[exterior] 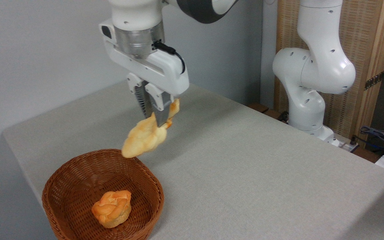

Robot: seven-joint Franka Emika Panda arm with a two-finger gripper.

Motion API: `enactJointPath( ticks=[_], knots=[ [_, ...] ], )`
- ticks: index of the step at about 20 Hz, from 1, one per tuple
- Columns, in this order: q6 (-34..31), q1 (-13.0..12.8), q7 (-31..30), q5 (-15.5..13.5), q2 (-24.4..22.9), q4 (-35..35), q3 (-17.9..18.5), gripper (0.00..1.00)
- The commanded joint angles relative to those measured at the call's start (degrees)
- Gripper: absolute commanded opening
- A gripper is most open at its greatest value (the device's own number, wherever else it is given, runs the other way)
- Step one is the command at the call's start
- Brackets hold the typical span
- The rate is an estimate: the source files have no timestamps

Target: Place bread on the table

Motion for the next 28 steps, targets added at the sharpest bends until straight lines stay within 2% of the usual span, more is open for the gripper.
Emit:
enactJointPath(
  ticks=[1,3,4,6,7,28],
  knots=[
    [-3.57,-0.35,1.95,0.59,-1.02,-1.69,0.56,0.30],
    [-4.45,-0.35,2.92,0.76,-1.46,-3.01,0.56,0.34],
    [-4.46,-0.35,3.27,0.76,-1.64,-3.71,0.65,0.46],
    [-4.46,-0.35,3.71,0.85,-1.64,-4.51,0.65,0.85],
    [-4.46,-0.26,3.89,0.94,-1.55,-4.51,0.56,1.00],
    [-4.64,-0.26,5.12,2.08,-0.41,-3.90,0.47,1.00]
  ],
)
